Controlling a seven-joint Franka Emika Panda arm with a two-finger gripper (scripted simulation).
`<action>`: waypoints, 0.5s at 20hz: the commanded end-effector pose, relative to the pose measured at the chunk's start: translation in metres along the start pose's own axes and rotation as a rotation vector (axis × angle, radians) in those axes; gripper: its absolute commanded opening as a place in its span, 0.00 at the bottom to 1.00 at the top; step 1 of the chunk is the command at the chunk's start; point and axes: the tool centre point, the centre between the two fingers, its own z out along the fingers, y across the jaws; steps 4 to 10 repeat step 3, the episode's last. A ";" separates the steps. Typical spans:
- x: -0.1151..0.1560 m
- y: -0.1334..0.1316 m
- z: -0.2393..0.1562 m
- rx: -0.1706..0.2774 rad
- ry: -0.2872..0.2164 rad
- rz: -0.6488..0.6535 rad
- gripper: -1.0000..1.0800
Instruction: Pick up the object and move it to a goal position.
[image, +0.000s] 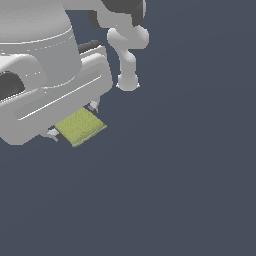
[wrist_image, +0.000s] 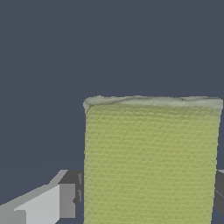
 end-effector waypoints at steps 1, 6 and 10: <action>0.000 0.000 -0.002 -0.002 0.001 0.000 0.00; 0.000 0.001 -0.002 -0.002 0.001 0.000 0.00; 0.000 0.001 -0.002 -0.002 0.001 0.000 0.00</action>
